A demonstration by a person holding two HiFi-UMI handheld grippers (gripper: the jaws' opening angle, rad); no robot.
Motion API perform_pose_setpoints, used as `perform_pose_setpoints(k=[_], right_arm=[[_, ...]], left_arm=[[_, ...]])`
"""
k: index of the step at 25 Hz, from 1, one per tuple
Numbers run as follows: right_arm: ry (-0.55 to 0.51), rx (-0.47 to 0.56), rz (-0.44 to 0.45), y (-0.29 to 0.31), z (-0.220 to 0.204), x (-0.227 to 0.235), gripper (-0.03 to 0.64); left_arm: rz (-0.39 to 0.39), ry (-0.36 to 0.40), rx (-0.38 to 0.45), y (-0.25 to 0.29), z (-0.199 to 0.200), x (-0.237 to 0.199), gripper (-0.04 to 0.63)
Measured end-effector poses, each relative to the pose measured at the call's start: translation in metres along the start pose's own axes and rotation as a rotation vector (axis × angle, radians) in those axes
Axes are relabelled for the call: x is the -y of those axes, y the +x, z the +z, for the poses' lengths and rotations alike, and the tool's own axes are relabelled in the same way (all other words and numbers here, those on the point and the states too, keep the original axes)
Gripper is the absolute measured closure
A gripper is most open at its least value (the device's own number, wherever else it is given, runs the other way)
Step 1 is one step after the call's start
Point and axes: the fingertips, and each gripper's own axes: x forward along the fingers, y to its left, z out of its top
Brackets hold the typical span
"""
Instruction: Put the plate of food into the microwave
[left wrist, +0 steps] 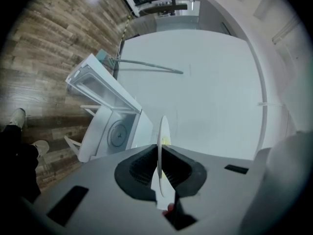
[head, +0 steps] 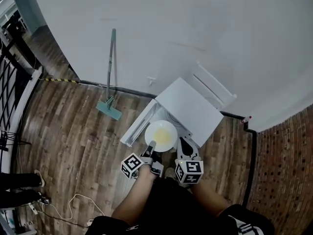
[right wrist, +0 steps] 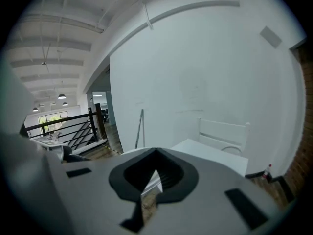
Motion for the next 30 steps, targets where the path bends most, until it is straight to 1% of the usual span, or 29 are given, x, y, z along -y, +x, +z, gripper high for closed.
perform_pose_setpoints(k=[4, 7, 10, 13, 16, 18, 21, 24, 26, 28, 30], right_arm=[[-0.036, -0.041, 0.024, 0.017, -0.021, 0.015, 0.607], [-0.055, -0.059, 0.03, 0.036, -0.043, 0.031, 0.607], [-0.051, -0.08, 0.039, 0.066, -0.074, 0.037, 0.607], [-0.044, -0.112, 0.058, 0.092, -0.114, 0.036, 0.607], [-0.033, -0.125, 0.057, 0.116, -0.146, 0.041, 0.607], [-0.025, -0.107, 0.032, 0.132, -0.163, 0.05, 0.606], [0.026, -0.071, -0.007, 0.157, -0.189, 0.064, 0.607], [0.049, -0.008, -0.029, 0.18, -0.212, 0.075, 0.607], [0.051, 0.025, -0.05, 0.194, -0.232, 0.084, 0.607], [0.058, 0.048, -0.076, 0.206, -0.254, 0.094, 0.607], [0.065, 0.085, -0.105, 0.222, -0.268, 0.107, 0.607]], left_arm=[[0.007, -0.016, 0.007, 0.02, -0.011, -0.025, 0.577], [0.012, 0.001, 0.002, 0.039, -0.017, -0.049, 0.577], [0.019, 0.015, 0.009, 0.06, -0.006, -0.081, 0.577], [0.041, 0.018, 0.025, 0.076, 0.01, -0.121, 0.577], [0.06, 0.041, 0.02, 0.096, 0.023, -0.157, 0.577], [0.048, 0.063, 0.002, 0.112, 0.028, -0.174, 0.575], [0.019, 0.087, -0.024, 0.139, 0.036, -0.195, 0.577], [-0.009, 0.1, -0.053, 0.17, 0.038, -0.215, 0.577], [-0.037, 0.104, -0.085, 0.191, 0.036, -0.23, 0.577], [-0.044, 0.118, -0.124, 0.209, 0.034, -0.248, 0.577], [-0.074, 0.133, -0.154, 0.23, 0.037, -0.26, 0.577]])
